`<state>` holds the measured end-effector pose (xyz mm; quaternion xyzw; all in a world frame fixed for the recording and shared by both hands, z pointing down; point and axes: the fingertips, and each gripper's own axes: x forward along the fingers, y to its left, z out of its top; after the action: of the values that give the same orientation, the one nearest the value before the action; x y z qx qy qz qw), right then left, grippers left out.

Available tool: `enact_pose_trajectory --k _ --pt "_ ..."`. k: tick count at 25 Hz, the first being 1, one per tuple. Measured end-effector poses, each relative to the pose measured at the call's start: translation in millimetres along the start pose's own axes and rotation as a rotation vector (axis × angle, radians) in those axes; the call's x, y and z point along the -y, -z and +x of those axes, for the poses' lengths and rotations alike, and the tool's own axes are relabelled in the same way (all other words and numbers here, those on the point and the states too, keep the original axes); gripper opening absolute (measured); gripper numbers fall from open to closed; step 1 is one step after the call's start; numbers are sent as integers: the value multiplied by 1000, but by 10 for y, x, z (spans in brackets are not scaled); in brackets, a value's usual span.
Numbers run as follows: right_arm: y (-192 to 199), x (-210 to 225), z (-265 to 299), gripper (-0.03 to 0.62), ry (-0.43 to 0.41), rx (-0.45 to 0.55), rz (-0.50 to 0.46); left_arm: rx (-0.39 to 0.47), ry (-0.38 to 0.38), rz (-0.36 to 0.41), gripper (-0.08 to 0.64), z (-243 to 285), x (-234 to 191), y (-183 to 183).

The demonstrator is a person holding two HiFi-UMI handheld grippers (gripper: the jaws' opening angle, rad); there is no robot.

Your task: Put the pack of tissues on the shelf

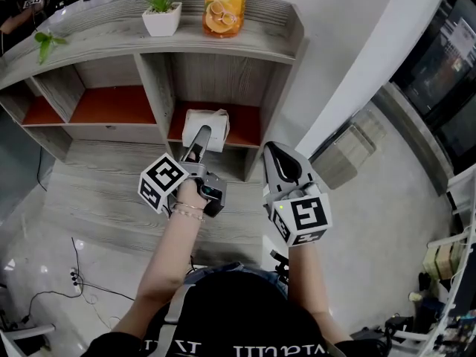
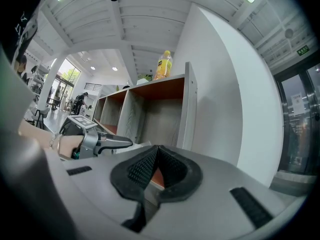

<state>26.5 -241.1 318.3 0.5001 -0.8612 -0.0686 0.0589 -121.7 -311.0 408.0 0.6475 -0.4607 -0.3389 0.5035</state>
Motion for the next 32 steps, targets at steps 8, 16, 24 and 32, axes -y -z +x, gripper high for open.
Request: enact_pose_trajectory --k 8,16,24,32 --pt "30 -9 -58 17 9 -4 16 0 -55 413 414 -196 28 35" --pt "42 -58 -102 17 6 -4 18 7 -98 740 411 -314 97 87" --pt "43 -51 -111 17 5 -3 21 18 -139 869 213 -340 126 123" --pt "53 -21 -95 17 7 -3 21 12 -194 1013 183 -280 102 210"
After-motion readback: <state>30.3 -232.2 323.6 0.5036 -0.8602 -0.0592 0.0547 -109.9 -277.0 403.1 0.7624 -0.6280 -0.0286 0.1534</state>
